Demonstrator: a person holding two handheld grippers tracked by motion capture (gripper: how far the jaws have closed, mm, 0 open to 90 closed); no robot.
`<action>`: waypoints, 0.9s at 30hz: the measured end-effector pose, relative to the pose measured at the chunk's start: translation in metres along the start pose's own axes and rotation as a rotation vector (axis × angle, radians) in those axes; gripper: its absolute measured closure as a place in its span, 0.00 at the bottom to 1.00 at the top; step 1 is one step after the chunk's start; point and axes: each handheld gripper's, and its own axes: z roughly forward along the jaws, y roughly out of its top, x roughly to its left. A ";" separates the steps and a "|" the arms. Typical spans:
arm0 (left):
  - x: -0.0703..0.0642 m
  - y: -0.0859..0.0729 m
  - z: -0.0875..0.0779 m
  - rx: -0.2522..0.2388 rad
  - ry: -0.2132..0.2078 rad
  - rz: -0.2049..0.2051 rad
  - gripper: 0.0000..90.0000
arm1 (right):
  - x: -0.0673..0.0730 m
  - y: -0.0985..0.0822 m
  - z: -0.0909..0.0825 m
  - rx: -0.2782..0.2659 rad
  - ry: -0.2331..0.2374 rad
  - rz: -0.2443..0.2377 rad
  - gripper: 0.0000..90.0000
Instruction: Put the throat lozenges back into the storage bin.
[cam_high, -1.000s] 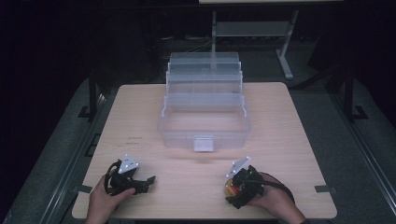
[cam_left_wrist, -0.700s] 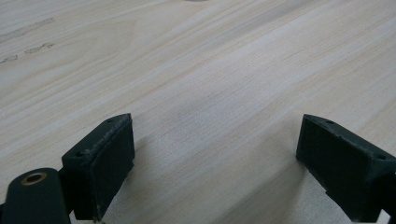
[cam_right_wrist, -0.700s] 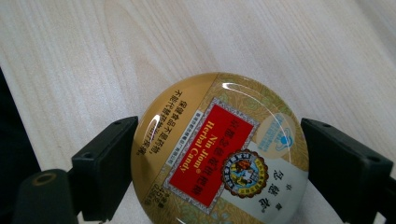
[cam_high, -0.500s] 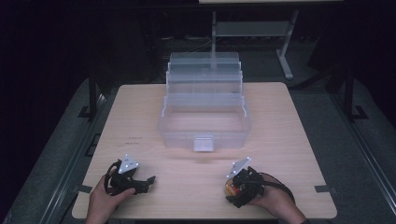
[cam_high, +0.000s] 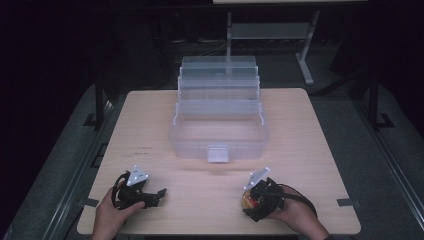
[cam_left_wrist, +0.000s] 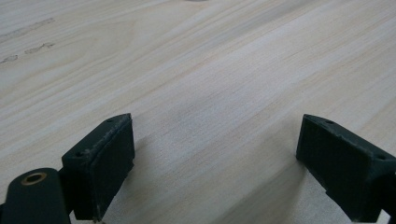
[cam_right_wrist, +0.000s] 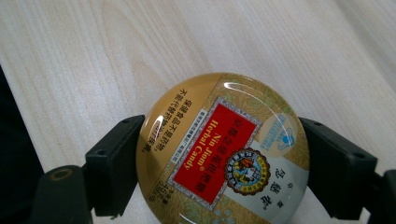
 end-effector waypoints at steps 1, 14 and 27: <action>0.000 0.000 0.000 0.000 0.000 0.000 0.12 | 0.000 0.000 -0.001 -0.001 -0.002 0.002 0.22; 0.000 0.000 0.000 0.000 0.000 0.000 0.12 | -0.007 -0.003 -0.009 -0.006 -0.017 0.028 0.22; 0.000 0.000 0.000 0.000 0.000 0.000 0.12 | -0.019 -0.007 -0.024 -0.026 -0.045 0.070 0.22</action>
